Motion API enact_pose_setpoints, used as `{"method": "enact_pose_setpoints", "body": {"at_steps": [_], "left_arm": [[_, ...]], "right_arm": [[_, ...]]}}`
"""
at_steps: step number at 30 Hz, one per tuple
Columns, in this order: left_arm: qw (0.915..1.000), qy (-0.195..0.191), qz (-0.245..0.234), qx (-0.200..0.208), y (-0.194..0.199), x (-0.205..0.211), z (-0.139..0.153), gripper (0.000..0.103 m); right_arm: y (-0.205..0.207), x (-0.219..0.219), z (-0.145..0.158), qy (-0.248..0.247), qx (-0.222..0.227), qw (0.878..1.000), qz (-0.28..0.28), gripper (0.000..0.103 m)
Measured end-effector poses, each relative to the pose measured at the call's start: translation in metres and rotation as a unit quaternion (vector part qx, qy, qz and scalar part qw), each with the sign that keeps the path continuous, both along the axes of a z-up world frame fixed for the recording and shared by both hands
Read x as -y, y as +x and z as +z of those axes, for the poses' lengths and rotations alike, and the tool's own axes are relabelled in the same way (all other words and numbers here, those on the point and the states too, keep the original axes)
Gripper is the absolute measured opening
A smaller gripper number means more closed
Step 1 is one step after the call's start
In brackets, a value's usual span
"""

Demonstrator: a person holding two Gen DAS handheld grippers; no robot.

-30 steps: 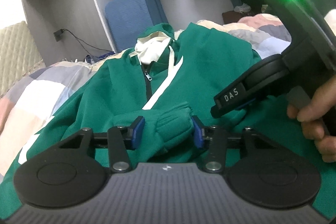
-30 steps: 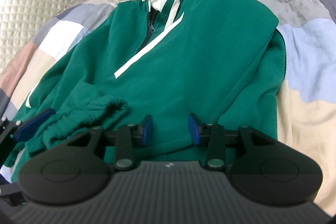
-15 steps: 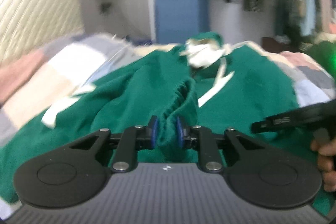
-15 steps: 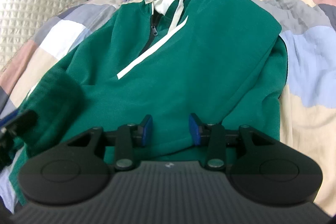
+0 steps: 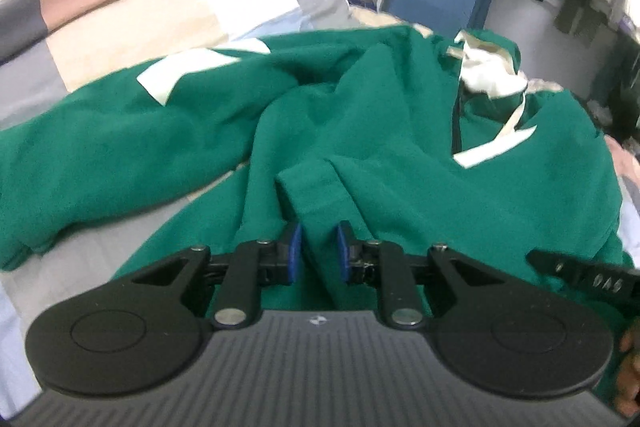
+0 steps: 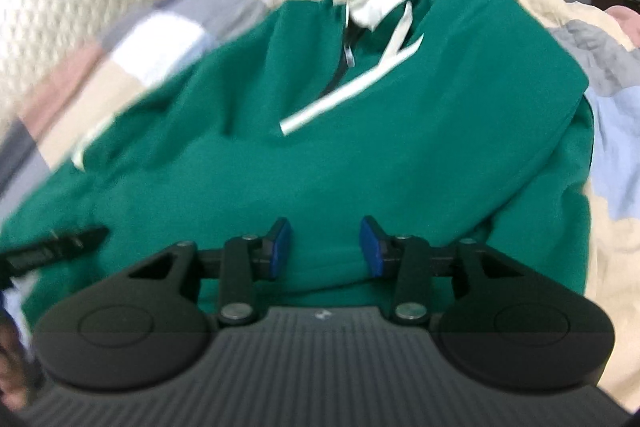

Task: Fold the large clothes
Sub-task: 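Close the left gripper on the other sleeve cuff, then lift the held sleeve up with the left gripper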

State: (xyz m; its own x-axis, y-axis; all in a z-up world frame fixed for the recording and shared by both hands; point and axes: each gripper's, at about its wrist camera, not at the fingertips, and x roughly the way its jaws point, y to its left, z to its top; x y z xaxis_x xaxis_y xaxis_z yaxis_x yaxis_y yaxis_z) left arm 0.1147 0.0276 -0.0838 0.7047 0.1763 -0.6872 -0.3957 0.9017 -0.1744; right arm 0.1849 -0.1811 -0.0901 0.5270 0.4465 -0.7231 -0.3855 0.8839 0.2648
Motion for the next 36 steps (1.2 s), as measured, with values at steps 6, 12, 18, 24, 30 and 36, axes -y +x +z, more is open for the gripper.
{"method": "enact_pose_setpoints", "body": {"at_steps": [6, 12, 18, 24, 30, 36], "left_arm": [[0.9970, -0.003, 0.069, 0.036, -0.012, -0.018, 0.012, 0.058], [0.9861, -0.055, 0.155, 0.022, -0.017, -0.051, 0.003, 0.062], [0.9561, -0.140, 0.256, 0.025, -0.032, -0.091, -0.009, 0.068], [0.9061, -0.272, 0.314, 0.082, -0.050, -0.130, -0.029, 0.074], [0.8548, -0.341, 0.353, 0.168, -0.066, -0.158, -0.042, 0.079], [0.8509, -0.328, 0.367, 0.183, -0.067, -0.166, -0.042, 0.077]], "right_arm": [[0.001, 0.005, -0.002, 0.019, -0.017, 1.000, -0.013, 0.041], [0.000, 0.005, 0.001, 0.013, -0.016, 1.000, -0.010, 0.041], [0.001, 0.003, 0.001, 0.011, -0.016, 1.000, -0.010, 0.041], [0.002, 0.003, 0.001, 0.012, -0.019, 1.000, -0.011, 0.041], [0.001, 0.000, 0.000, 0.003, -0.016, 1.000, -0.010, 0.042], [-0.001, 0.000, 0.000, 0.000, -0.012, 1.000, -0.012, 0.042]]}}
